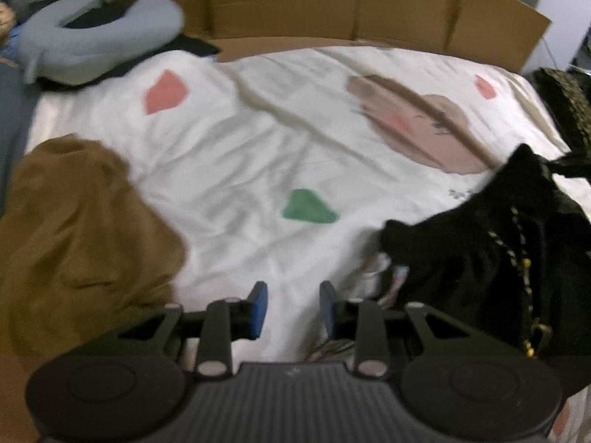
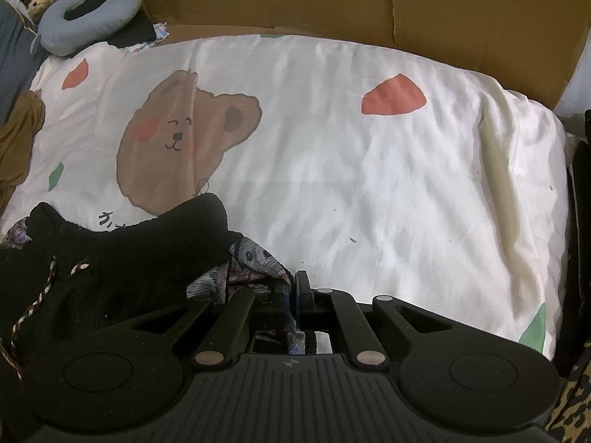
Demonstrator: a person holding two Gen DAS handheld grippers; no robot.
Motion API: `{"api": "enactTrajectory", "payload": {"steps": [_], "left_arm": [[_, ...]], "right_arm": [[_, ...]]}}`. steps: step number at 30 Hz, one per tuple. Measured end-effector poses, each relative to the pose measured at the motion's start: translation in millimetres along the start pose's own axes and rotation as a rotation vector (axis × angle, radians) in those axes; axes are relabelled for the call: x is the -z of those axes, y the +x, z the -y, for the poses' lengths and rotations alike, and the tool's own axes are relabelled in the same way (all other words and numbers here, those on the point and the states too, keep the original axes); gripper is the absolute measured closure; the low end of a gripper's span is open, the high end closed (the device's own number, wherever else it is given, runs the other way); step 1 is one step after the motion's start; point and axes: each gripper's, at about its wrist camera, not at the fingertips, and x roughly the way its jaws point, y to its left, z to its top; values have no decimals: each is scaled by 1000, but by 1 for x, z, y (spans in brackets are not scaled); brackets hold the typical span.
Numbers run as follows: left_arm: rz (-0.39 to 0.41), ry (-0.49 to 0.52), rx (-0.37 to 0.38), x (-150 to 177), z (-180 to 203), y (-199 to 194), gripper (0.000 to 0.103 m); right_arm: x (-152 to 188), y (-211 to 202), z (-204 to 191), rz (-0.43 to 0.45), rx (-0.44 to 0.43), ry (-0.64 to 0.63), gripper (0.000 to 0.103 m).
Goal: Fold clothes
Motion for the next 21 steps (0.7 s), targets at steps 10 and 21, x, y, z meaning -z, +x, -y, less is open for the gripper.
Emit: {"api": "enactTrajectory", "payload": {"steps": [10,21], "left_arm": [[-70,52,98,-21,29,54,71],[-166,103,70,-7,39,90,74]], "right_arm": [[-1,-3,0,-9,3,0,102],[1,-1,0,-7,1,1,102]]}}
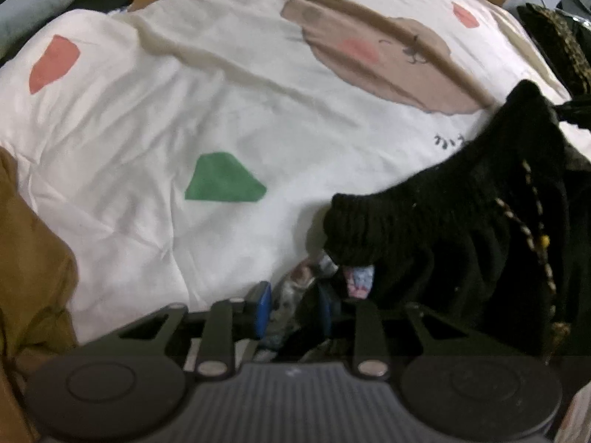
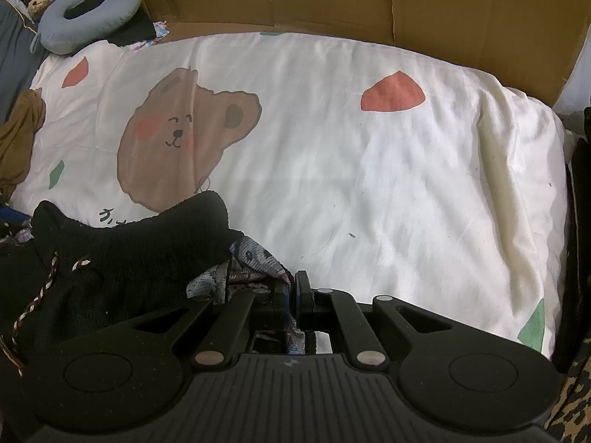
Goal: Fold clothes
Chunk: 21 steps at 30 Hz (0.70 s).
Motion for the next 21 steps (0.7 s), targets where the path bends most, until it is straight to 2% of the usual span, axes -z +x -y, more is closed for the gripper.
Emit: {"api": "enactTrajectory", "payload": {"steps": [6,8,9,10,16,21], "left_arm": [[21,17,-9,0,10,6,74],[24,51,-16,1,16,8,80],[25,65,-9,1,18,7,91],[26,62,3,0,18,6,97],[148,24,-53,-9,14,-26,100],[233,21,-98,-34,8,-56,100]], "right_arm": [[0,2,3,-3,-12,2,102],[0,2,2,3,-10,3,102],[-1,0,2,12,-7,1,102],[-1,-2,1,21,-4,-1,102],[-17,-23,-1,69,42,-26,102],[-39,-43,2,119,67,-35,103]]}}
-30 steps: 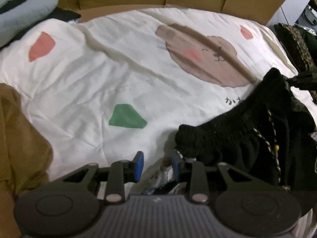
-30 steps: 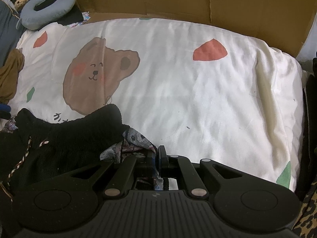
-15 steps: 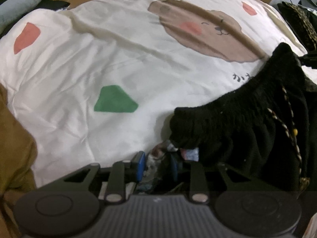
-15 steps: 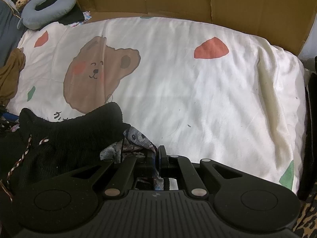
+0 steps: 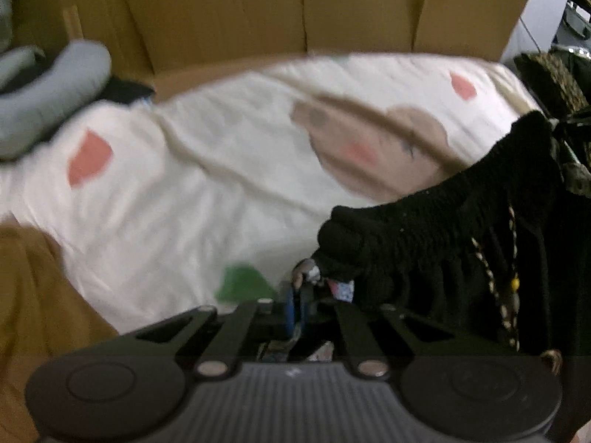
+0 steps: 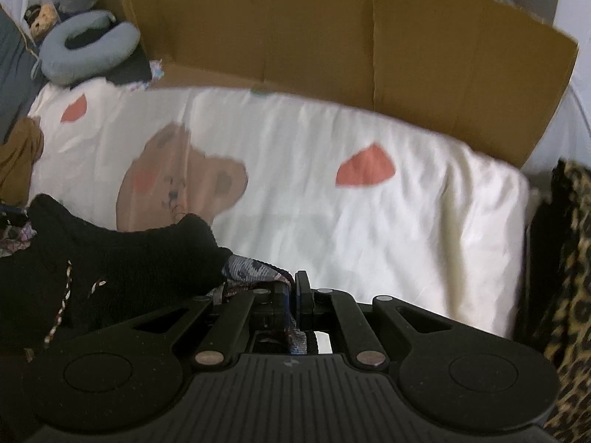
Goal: Fold clothes
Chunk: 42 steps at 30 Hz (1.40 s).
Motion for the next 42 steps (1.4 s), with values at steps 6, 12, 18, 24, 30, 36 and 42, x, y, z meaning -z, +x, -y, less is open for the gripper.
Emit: {"api": "enactTrajectory", "payload": {"steps": [6,12,18,24,30,36,42], "left_arm": [[42,-33,-73,-31,-17,-1,101],[55,-75,-111,-56,-33,10,101],[56,-124,-144,-74,-51,25,101],[47,-161,-178,-85,-66,45,101],[6,-162,-128,-86,-72,77,101],[-69,-129,-69,-69,-70,113,88],[-41,-156,-117,-61,-76,113,47]], "right_arm": [[-38,-3,-3,34,25,-40,103],[-72,8,-6,49,54,-61,102],[-101,33,-8,35,63,-78,102],[-122,62,-15,26,70,-77,102],[-130,95,-12,15,86,-68,102],[-106,127,-2,10,90,1,102],[-84,135,-3,14,79,-17,102]]}}
